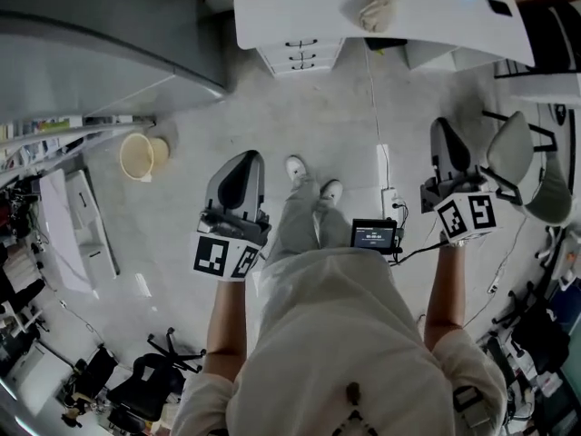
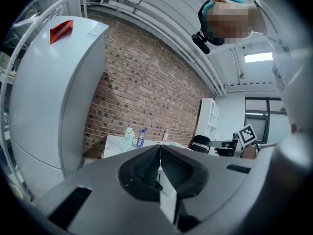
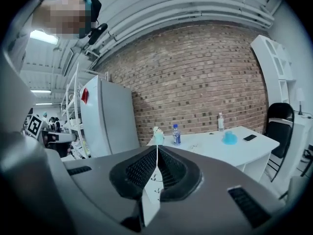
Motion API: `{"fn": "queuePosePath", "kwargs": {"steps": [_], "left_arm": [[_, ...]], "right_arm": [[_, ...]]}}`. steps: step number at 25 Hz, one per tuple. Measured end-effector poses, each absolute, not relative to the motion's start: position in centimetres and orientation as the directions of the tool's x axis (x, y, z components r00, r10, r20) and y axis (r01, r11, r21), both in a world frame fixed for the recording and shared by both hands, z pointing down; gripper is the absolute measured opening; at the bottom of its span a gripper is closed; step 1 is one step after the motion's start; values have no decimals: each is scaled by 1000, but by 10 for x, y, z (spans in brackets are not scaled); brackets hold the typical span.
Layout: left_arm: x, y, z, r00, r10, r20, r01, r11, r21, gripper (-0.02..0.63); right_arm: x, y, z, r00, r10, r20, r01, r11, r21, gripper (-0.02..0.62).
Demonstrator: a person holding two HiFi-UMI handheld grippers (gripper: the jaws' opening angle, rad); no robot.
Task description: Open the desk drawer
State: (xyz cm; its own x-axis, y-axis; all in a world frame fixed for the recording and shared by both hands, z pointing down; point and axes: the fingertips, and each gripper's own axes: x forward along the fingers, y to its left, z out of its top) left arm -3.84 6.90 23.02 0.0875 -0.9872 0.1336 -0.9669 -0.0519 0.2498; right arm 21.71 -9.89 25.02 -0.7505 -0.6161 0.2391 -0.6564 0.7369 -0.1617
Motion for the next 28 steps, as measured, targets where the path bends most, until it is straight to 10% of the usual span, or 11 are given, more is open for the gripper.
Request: {"fn": "queuePosePath", "kwargs": {"steps": [28], "left_arm": [[-109,-122,663,217,-833,509,-963,-268,-27,9]], "right_arm": [[-16,-190,680,-764,-186,618,-251,968,-19,28]]}}
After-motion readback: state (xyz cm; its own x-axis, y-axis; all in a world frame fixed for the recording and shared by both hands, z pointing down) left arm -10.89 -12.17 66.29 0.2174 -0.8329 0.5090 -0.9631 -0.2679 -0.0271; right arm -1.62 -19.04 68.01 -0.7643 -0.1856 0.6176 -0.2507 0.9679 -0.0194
